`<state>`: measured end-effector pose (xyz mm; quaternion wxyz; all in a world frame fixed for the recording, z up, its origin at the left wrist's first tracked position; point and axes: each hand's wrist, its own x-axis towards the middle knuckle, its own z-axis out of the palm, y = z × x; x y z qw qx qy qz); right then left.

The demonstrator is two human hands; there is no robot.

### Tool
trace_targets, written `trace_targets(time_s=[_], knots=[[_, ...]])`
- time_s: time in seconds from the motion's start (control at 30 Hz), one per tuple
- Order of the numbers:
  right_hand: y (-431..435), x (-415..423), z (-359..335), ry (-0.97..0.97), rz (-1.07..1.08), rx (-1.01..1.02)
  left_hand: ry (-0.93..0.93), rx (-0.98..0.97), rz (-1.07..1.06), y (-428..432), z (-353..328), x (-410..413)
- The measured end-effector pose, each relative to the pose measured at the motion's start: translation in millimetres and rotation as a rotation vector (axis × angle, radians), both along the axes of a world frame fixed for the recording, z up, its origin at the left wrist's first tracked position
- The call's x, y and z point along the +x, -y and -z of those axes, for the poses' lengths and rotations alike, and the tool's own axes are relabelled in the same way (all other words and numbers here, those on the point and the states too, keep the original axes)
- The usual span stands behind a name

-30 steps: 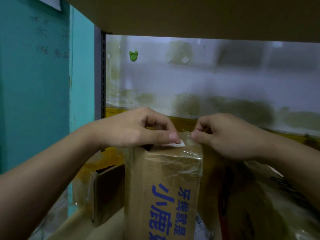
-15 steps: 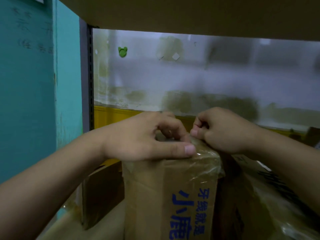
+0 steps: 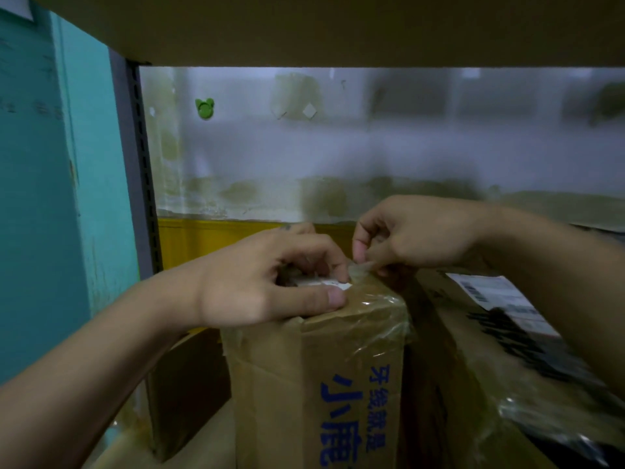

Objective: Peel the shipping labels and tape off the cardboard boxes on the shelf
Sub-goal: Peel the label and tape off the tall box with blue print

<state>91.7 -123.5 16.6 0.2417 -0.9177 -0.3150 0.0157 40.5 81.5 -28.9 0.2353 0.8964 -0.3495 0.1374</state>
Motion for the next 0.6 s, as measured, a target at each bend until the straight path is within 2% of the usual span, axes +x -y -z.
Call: trace_targets(time_s=[0.33, 0.5, 0.6], knots=[[-1.0, 6.1, 2.2, 0.134, 0.039, 0.003, -0.035, 0.02, -0.017, 3.1, -1.6, -3.9], [2.9, 7.5, -6.8, 0.368, 0.104, 0.175, -0.065, 0.005, -0.035, 3.9, -2.4, -6.5], [7.0, 2.1, -12.9, 0.415, 0.086, 0.124, -0.03, -0.048, -0.08, 7.3, 0.1, -7.5]])
